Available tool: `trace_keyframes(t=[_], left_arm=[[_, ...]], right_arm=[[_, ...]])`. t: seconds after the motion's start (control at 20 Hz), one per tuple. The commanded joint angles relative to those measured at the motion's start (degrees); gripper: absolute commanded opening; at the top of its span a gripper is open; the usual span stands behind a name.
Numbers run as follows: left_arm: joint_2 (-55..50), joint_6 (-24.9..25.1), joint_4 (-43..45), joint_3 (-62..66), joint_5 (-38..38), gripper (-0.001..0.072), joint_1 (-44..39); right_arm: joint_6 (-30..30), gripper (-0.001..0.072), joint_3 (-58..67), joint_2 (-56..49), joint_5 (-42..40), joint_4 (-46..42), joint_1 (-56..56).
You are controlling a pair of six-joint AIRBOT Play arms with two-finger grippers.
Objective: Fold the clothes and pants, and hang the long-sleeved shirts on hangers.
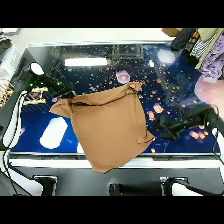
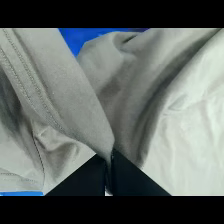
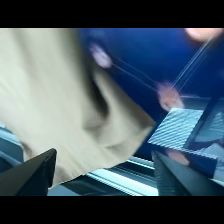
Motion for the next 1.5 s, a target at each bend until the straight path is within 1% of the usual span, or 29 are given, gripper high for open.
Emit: trace_keyframes(t=[0.0, 0.25, 0.3, 0.35, 0.4, 0.45, 0.5, 0.6, 0.65, 0.75, 0.85, 0.95, 1.0, 1.15, 1.2, 1.3, 1.35, 1.45], left_arm=[[0.0, -0.1, 0.0, 0.0, -0.4, 0.0020, 0.0], [0.0, -0.1, 0.0, 0.0, -0.6, 0.0020, 0.0], [0.0, -0.1, 0.0, 0.0, -0.8, 0.0020, 0.0], [0.0, -0.1, 0.0, 0.0, -0.9, 0.0020, 0.0], [0.0, -0.1, 0.0, 0.0, -1.0, 0.0020, 0.0], [0.0, 0.0, 0.0, 0.0, -1.3, 0.0020, 0.0], [0.0, 0.0, 0.0, 0.0, -1.4, 0.0020, 0.0], [0.0, 0.0, 0.0, 0.0, -1.9, 0.0020, 0.0], [0.0, 0.0, 0.0, 0.0, -2.5, 0.0020, 0.0], [0.1, -0.1, 0.0, 0.0, -4.7, 0.0020, 0.0], [0.1, -0.1, 0.0, 0.0, -7.0, 0.0020, -0.2], [0.0, -1.9, 0.0, 0.0, -7.4, 0.0020, -1.0], [0.0, -2.2, 0.0, 0.0, -7.3, 0.0020, -1.7], [-0.4, -2.2, 0.0, -0.1, -7.2, 0.0020, -3.4], [-0.5, -2.2, 0.1, -0.1, -7.2, 0.0020, -4.0], [-0.7, -2.4, 0.1, -0.1, -6.7, 0.0020, -4.9], [-0.7, -2.6, 0.0, -0.1, -6.4, 0.0019, -5.0], [-0.7, -2.6, 0.1, -0.1, -6.3, 0.0019, -5.2]], right_arm=[[-2.0, 0.0677, -8.8, 2.5, 6.7, 2.1, 0.0], [-2.4, 0.0672, -9.5, 2.5, 14.3, 6.3, 0.7], [-2.3, 0.0652, -9.5, 2.4, 16.0, 6.6, 2.0], [-1.8, 0.0648, -9.5, 2.4, 17.5, 6.4, 4.0], [-0.9, 0.0493, -9.5, 2.4, 18.7, 5.9, 6.2], [-0.3, 0.0236, -9.5, 2.4, 19.3, 5.9, 7.6], [0.3, 0.0035, -9.3, 2.5, 19.2, 6.6, 8.2], [0.7, 0.0028, -7.7, 4.3, 19.1, 8.3, 8.0], [2.4, 0.0028, -4.9, 5.7, 19.8, 8.0, 7.5], [7.8, 0.0028, 4.6, 6.4, 23.3, 6.3, 6.5], [14.1, 0.0028, 16.8, 3.7, 30.6, 1.3, 5.9], [17.7, 0.0028, 29.1, -3.5, 36.1, -0.5, 6.1], [19.2, 0.0028, 34.9, -8.2, 37.2, -0.5, 6.1], [25.1, 0.0031, 51.4, -23.8, 34.2, 1.1, 6.0], [25.5, 0.0076, 54.4, -27.0, 32.6, 3.6, 6.0], [25.4, 0.0365, 56.5, -29.6, 29.8, 7.7, 5.9], [24.0, 0.0458, 56.6, -28.9, 28.3, 7.6, 5.3], [18.3, 0.0467, 56.6, -25.8, 22.5, 7.3, 3.0]])
